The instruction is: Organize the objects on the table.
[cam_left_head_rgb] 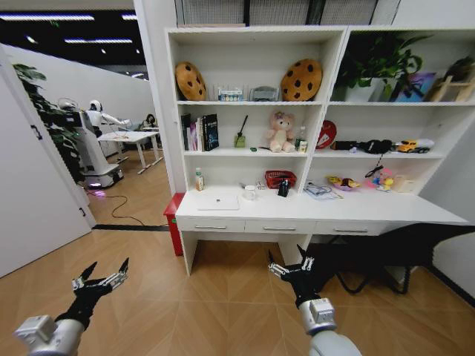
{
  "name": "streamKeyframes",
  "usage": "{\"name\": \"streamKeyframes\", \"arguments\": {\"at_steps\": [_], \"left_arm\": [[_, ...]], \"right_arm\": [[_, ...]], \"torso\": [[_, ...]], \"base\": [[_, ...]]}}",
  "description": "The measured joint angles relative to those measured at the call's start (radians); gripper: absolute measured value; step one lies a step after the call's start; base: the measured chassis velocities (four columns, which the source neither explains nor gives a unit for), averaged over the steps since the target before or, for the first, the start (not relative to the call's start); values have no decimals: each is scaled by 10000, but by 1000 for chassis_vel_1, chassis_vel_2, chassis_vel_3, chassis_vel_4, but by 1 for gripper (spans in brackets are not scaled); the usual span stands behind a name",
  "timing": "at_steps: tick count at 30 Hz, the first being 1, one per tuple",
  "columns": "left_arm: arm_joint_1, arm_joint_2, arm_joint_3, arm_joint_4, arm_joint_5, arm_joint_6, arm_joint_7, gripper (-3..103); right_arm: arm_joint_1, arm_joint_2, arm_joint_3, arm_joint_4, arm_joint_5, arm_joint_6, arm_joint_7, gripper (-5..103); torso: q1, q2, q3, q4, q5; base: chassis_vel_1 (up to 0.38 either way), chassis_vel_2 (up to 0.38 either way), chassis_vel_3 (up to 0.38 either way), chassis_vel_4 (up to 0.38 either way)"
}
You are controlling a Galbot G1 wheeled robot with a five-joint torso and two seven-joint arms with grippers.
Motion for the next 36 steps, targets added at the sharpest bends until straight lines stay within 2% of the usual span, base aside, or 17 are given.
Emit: {"name": "streamKeyframes", "arguments": {"at_steps": [36], "left_arm": [[0, 0, 0, 0, 0, 0, 2, 100]], "right_arm": [[-38, 24, 12, 61, -70, -155, 74, 100]], "torso": [[0, 0, 0, -1, 0]], "base": [[0, 0, 0, 0]]}}
